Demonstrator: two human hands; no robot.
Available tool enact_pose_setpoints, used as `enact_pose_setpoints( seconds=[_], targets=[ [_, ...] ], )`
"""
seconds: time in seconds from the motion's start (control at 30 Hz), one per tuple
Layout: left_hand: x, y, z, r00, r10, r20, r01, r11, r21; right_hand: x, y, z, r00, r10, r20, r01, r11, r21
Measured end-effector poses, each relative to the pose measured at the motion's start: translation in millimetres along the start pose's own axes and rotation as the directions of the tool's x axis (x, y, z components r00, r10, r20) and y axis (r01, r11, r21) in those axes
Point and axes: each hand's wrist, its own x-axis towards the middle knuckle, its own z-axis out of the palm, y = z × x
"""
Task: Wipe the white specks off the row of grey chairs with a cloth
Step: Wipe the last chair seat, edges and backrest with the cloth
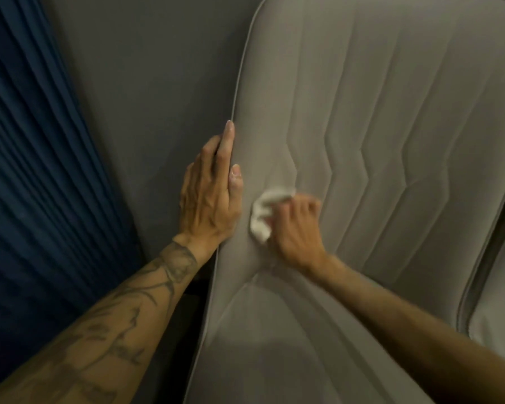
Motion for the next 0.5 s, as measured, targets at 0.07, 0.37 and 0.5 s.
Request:
enact_pose_setpoints(
  seconds=[0.07, 0.37, 0.5],
  targets=[
    [1.1, 0.9, 0.4, 1.0, -0.006, -0.002, 0.006, 1.0, 0.004, 46.2, 19.3, -8.0, 0.976, 0.168, -0.136, -0.171, 0.985, -0.016],
    [-3.2, 11.0, -3.3, 0.998, -0.056, 0.026, 0.054, 0.994, 0.09, -50.0, -43.0, -10.8, 0.928, 0.19, 0.321, -0.2, 0.98, -0.001],
    [-26.6, 23.1, -10.4, 0.99, -0.118, 0.075, 0.108, 0.986, 0.128, -80.3, -34.7, -24.4, 0.814, 0.074, 0.576, -0.052, 0.997, -0.056]
  ],
)
